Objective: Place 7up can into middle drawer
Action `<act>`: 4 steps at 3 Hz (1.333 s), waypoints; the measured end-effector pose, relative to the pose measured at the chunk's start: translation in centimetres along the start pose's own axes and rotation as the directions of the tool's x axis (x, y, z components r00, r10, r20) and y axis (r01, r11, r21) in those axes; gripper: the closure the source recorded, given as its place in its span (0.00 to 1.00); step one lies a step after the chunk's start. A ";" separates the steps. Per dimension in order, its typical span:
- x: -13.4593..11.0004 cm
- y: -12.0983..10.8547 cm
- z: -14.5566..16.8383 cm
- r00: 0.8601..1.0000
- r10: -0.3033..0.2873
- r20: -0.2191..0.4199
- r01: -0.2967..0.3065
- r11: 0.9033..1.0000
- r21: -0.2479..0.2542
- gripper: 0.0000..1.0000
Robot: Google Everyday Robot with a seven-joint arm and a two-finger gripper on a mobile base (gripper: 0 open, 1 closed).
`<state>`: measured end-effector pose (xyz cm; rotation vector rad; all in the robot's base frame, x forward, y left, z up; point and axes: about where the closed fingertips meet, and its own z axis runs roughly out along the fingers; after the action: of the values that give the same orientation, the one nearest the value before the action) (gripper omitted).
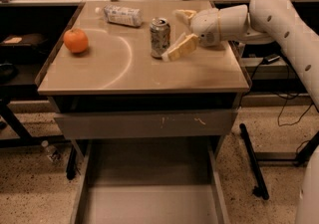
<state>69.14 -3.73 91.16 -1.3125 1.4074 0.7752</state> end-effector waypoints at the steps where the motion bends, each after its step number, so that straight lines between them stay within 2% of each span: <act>1: 1.2 1.6 1.4 0.999 0.030 -0.019 -0.030 1.000 -0.003 0.00; 2: 4.6 1.1 3.0 0.991 0.098 -0.093 -0.095 0.995 0.037 0.00; 4: 4.2 0.4 3.6 0.991 0.086 -0.098 -0.082 0.996 0.046 0.00</act>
Offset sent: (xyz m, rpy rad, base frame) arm -0.0145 0.0104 -0.0792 -0.0816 0.1390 -0.0975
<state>70.13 -1.66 86.11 -1.2816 1.5592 0.7404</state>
